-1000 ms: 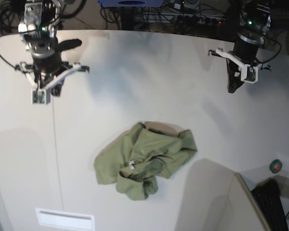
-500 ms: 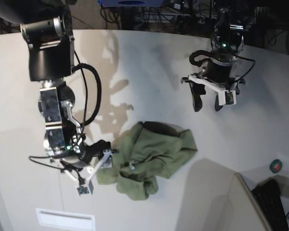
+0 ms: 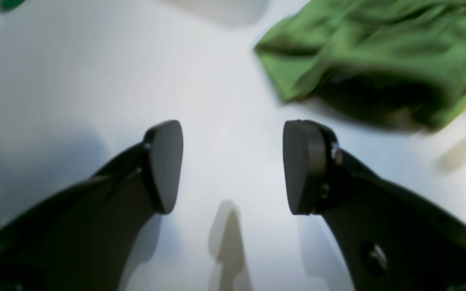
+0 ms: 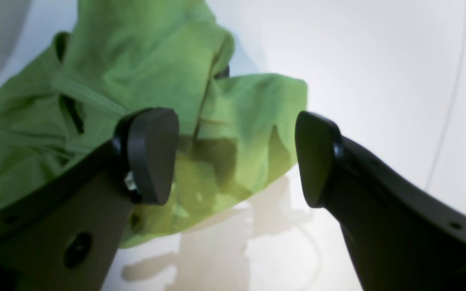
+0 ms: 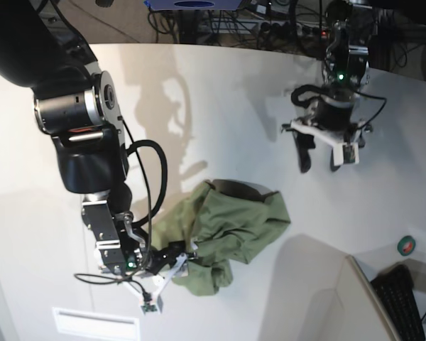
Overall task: Layout the t-shirt on the table in an organized manner, then fold the t-shirt properly
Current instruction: 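Lower both grippers toward the crumpled green t-shirt, then grasp the green t-shirt edges with both grippers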
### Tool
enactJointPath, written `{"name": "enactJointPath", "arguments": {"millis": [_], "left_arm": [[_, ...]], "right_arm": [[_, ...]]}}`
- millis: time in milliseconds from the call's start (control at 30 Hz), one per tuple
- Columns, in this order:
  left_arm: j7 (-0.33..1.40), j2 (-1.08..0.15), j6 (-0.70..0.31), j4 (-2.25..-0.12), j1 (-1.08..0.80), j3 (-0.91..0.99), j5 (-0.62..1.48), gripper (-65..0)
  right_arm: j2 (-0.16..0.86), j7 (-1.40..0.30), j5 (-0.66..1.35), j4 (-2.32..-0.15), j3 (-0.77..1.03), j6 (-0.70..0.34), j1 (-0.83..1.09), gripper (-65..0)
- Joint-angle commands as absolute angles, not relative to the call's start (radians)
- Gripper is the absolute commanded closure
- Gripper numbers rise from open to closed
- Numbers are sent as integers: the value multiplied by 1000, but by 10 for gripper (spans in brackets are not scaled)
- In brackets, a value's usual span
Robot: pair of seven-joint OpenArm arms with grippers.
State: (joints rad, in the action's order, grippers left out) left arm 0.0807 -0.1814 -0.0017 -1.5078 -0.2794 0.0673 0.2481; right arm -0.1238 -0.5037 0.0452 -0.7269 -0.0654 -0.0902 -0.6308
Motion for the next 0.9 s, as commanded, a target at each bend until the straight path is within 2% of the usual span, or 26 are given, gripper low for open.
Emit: {"name": "enactJointPath", "arguments": {"millis": [0, 100, 233, 300, 367, 500, 567, 767, 867], "left_arm": [[54, -186, -1, -1515, -245, 54, 249, -367], [74, -185, 2, -1478, -165, -27, 249, -359], [234, -111, 4, -1354, -10, -105, 254, -237], [318, -61, 4, -1300, 35, -67, 257, -227], [344, -16, 4, -1288, 25, 12, 257, -272], [335, 22, -4, -1282, 8, 79, 257, -499], [335, 38, -4, -1282, 12, 79, 259, -553], [341, 117, -94, -1285, 36, 84, 259, -563], [338, 140, -97, -1244, 65, 87, 259, -563]], "right_arm": [[-134, -479, 47, -746, -65, -93, -667, -432], [-133, -496, 47, -832, -64, -85, -639, -431], [-85, -616, 47, -1063, -65, -85, -570, -431], [-58, -641, 45, -1152, -64, -85, -533, -431], [-21, -656, 45, -1199, -62, -85, -506, -431], [39, -656, 45, -1199, -59, -85, -475, -431], [51, -656, 45, -1201, -59, -85, -460, -431], [54, -653, 45, -1207, -59, -87, -401, -431], [54, -651, 45, -1207, -59, -88, -377, -431]]}}
